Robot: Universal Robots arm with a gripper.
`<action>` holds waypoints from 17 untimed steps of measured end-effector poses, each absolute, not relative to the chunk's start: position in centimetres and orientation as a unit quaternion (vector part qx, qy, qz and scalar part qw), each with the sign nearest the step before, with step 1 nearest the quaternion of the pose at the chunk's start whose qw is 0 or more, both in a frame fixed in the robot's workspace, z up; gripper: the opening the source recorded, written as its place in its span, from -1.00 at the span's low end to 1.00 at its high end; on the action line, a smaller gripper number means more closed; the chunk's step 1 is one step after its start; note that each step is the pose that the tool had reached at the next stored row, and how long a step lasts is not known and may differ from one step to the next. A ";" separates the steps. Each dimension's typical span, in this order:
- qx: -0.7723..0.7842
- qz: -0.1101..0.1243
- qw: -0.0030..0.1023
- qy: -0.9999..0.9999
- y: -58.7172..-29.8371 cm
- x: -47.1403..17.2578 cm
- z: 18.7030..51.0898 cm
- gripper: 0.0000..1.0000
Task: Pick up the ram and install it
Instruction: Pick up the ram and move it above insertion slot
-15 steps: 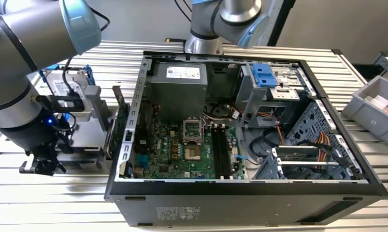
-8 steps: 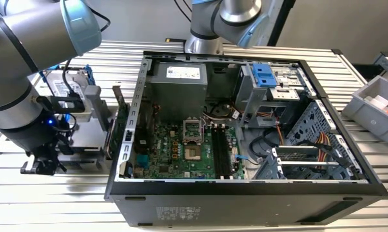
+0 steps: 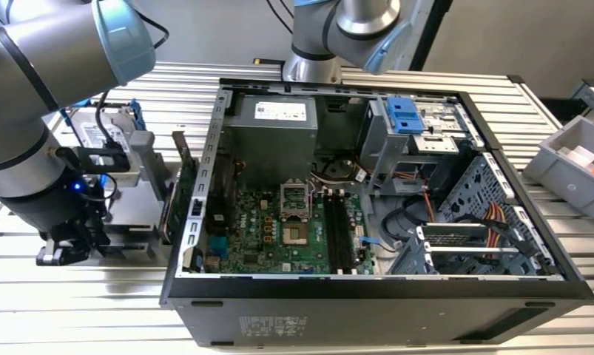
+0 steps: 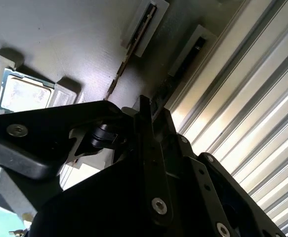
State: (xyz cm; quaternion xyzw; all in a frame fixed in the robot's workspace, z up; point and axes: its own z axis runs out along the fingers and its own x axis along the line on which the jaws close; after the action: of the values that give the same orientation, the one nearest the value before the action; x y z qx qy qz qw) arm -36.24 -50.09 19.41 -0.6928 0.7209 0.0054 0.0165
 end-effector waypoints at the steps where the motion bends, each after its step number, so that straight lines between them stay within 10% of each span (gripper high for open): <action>1: -0.693 0.005 0.017 0.721 -50.1 -36.2 19.4 1.00; 12: -0.699 0.006 0.016 0.715 -50.2 -36.2 19.4 1.00; 13: -0.699 0.006 0.016 0.715 -50.2 -36.2 19.4 -1.00; 17: -0.699 0.006 0.016 0.715 -50.2 -36.2 19.4 -1.00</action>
State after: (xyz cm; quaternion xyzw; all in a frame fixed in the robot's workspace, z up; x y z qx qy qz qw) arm -36.23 -50.22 19.39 -0.6990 0.7149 0.0055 0.0165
